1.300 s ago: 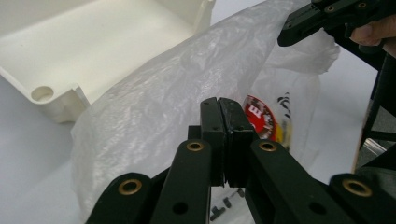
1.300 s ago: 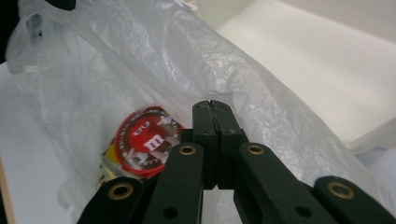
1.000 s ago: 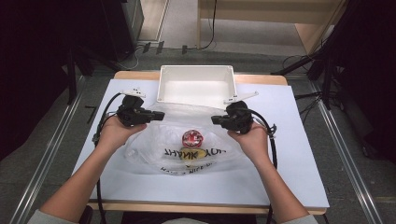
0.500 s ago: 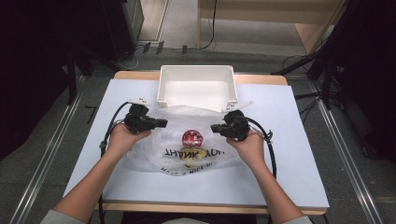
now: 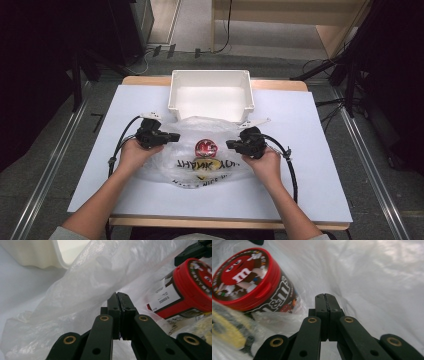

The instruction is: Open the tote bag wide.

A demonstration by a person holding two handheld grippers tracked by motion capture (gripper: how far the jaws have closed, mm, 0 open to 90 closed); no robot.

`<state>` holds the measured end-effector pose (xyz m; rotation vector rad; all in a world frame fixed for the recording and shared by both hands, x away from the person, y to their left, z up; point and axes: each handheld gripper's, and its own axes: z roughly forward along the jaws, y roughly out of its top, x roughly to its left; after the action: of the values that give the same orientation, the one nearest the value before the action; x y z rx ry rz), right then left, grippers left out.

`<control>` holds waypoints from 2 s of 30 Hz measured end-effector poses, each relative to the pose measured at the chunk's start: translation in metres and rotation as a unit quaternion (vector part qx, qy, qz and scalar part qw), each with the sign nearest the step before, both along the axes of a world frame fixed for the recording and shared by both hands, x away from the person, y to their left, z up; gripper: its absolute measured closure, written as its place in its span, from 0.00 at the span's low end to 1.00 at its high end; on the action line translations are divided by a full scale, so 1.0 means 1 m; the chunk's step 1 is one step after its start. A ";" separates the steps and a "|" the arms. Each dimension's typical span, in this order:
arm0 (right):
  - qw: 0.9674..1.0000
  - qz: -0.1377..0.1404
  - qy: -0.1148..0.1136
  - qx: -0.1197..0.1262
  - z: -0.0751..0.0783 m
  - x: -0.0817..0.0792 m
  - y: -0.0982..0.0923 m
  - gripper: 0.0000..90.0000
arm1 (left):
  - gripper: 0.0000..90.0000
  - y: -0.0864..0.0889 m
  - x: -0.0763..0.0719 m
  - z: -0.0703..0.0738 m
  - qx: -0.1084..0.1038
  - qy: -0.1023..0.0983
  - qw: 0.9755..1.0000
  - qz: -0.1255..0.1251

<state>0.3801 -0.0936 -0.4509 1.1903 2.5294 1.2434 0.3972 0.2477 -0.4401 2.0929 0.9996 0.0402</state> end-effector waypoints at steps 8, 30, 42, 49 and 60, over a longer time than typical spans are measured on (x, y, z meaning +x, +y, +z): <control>1.000 -0.001 0.000 -0.026 -0.017 0.001 0.011 1.00 | 1.00 -0.005 -0.002 -0.015 0.026 0.010 1.000 -0.002; 0.997 -0.058 -0.005 -0.043 -0.015 -0.007 -0.015 1.00 | 1.00 0.022 0.000 -0.019 0.058 0.001 0.996 0.070; 0.999 -0.019 -0.029 -0.007 0.004 -0.034 -0.002 1.00 | 1.00 0.016 -0.013 0.003 0.025 -0.006 0.998 0.054; 1.000 -0.008 -0.015 -0.012 -0.002 -0.037 0.007 1.00 | 1.00 -0.002 -0.031 0.006 0.026 -0.007 1.000 0.011; 0.998 -0.026 -0.002 -0.050 -0.022 -0.029 0.004 1.00 | 1.00 0.013 -0.013 -0.016 0.073 0.019 0.995 0.061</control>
<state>0.3513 -0.0894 -0.4726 1.2202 2.5083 1.0930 0.3845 0.2612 -0.4557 2.1677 1.1784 0.1403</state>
